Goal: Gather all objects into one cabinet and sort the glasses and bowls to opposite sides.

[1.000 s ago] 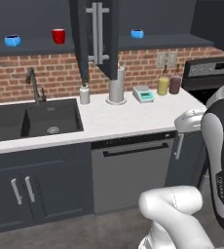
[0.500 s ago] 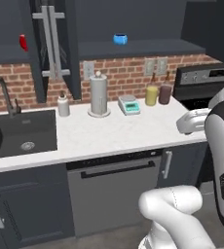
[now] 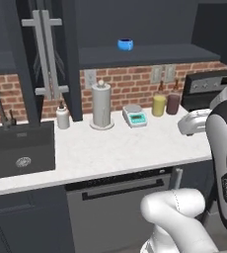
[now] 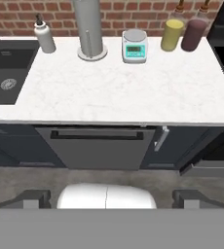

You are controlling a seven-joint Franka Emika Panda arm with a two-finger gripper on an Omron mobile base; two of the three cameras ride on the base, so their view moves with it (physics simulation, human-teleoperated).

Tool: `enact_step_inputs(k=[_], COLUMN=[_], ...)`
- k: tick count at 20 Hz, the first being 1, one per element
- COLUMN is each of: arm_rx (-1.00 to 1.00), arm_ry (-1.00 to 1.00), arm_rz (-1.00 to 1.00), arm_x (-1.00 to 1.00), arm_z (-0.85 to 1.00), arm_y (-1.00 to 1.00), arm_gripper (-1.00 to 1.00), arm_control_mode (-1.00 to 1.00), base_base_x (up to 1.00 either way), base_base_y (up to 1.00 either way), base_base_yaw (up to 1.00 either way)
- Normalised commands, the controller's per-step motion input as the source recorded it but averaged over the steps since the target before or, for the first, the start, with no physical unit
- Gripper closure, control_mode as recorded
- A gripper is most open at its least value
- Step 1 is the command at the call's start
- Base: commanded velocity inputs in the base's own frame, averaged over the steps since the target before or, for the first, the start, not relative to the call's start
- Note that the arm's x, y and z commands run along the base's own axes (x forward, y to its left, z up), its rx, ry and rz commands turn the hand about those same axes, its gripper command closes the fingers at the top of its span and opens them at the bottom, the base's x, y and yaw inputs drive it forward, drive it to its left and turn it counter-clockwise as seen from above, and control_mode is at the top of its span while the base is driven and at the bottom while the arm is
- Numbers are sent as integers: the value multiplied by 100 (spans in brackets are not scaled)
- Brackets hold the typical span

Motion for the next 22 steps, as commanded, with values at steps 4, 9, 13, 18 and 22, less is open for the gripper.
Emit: enact_step_inputs(k=[4,9,13,18,22], arm_rx=[0,0,0,0,0], arm_ry=[0,0,0,0,0], arm_rz=[0,0,0,0,0], arm_x=[0,0,0,0,0], arm_z=[0,0,0,0,0], arm_y=[0,0,0,0,0], arm_gripper=[-100,-100,-100,-100,-100], arm_control_mode=[100,100,100,100,100], base_base_x=[54,58,59,48,58], base_base_y=[-16,-25,-25,-18,-21], base_base_yaw=[0,0,0,0,0])
